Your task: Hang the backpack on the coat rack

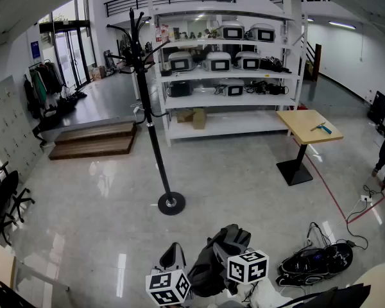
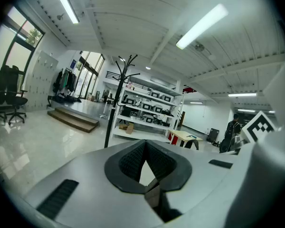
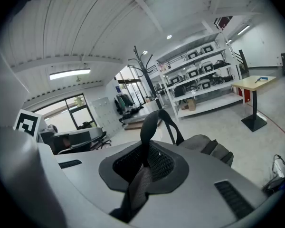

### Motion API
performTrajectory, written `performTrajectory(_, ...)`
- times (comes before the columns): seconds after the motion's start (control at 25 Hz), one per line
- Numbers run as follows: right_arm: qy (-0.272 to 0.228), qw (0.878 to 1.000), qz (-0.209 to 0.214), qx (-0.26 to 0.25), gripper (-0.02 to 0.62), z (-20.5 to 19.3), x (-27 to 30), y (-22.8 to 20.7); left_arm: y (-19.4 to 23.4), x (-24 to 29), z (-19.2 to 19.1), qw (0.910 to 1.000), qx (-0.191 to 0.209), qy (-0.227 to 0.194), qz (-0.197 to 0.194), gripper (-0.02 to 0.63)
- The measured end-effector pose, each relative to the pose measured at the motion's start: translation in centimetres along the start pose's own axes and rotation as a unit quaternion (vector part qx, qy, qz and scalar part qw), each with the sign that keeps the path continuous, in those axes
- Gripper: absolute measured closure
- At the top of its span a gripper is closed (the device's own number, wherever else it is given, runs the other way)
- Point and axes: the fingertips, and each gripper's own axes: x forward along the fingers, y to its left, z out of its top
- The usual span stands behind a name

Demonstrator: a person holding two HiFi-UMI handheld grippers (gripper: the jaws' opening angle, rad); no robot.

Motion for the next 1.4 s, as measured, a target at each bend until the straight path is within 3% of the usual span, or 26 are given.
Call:
performTrajectory(0.64,-0.006,1.0,-0.015,0.005,0.566,0.9,0.7,-2.9,-0.6,3.1,-0.1,1.0,0.005,0.003,-0.003,0.604)
performTrajectory(1.4,-0.014,1.0,-0.026,0.007,0.566,4.6,6.9,-5.1,2.0,9.8,2.6,0.9998,0.013,0.003,-0.014,0.604)
